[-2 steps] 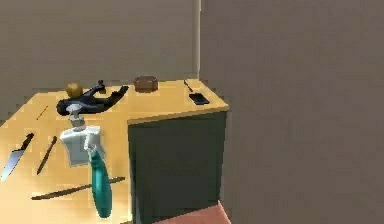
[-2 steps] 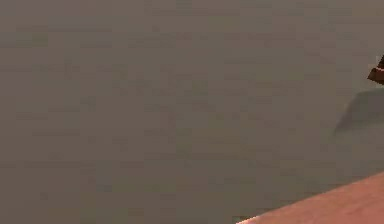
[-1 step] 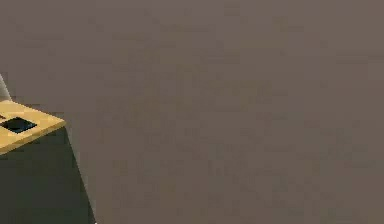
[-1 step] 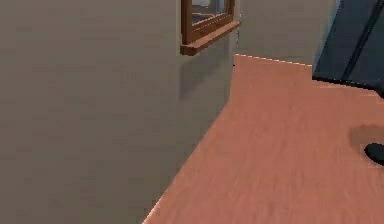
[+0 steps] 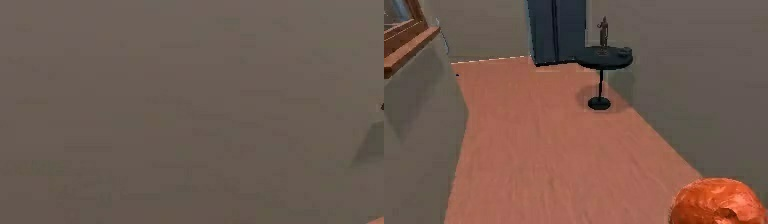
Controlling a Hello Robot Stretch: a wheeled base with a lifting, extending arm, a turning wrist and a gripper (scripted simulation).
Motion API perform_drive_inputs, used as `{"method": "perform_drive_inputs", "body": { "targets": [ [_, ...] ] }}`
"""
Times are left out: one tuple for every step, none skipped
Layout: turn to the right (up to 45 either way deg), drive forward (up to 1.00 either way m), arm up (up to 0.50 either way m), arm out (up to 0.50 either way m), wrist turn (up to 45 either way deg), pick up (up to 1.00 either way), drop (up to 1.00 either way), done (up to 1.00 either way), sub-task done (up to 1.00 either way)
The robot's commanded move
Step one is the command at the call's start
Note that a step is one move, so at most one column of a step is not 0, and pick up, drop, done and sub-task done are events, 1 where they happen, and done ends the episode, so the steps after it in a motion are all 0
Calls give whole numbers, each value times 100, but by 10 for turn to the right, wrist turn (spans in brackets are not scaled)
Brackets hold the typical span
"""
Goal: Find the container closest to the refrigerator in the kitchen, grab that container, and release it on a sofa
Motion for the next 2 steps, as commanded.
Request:
{"method": "perform_drive_inputs", "body": {
  "targets": [
    [450,0,0,0,0,0,0,0,0],
    [300,0,0,0,0,0,0,0,0]
  ]
}}
